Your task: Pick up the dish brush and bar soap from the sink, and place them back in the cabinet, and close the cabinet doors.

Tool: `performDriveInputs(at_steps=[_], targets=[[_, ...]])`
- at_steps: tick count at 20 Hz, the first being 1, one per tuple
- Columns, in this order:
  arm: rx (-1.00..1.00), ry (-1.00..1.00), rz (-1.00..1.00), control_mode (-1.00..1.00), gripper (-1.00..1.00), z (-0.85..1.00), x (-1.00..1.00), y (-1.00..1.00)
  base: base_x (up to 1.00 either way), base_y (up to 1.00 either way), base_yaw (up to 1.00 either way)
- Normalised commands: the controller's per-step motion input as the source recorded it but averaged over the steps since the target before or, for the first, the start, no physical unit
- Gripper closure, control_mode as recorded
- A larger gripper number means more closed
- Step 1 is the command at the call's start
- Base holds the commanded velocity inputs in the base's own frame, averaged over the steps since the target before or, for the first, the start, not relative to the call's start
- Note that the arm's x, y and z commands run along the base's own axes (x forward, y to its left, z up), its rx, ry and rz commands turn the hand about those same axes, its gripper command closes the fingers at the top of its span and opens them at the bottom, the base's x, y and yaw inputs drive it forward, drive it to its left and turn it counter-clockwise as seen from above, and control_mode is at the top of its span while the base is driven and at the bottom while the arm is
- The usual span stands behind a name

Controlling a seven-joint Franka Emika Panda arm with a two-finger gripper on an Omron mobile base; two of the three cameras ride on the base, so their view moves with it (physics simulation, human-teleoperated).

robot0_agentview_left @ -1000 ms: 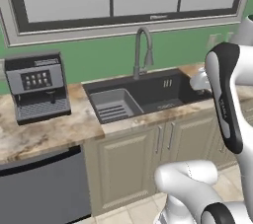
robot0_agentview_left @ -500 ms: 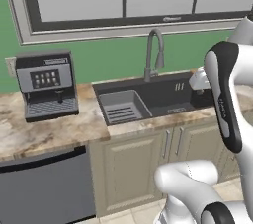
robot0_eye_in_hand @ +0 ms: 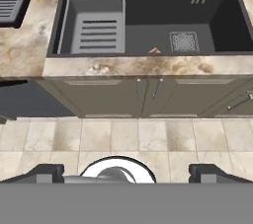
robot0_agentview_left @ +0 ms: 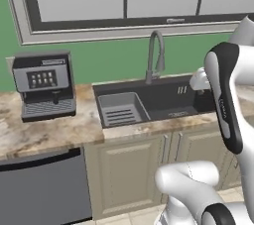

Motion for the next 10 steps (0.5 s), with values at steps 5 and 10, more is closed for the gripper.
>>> performDriveInputs(at_steps=[5, 10], targets=[[0.00, 0.00, 0.00, 1.00, -1.00, 0.00, 0.00, 0.00, 0.21, -0.52, 0.03], [0.00, 0.00, 0.00, 1.00, -1.00, 0.00, 0.00, 0.00, 0.18, -0.50, 0.00]])
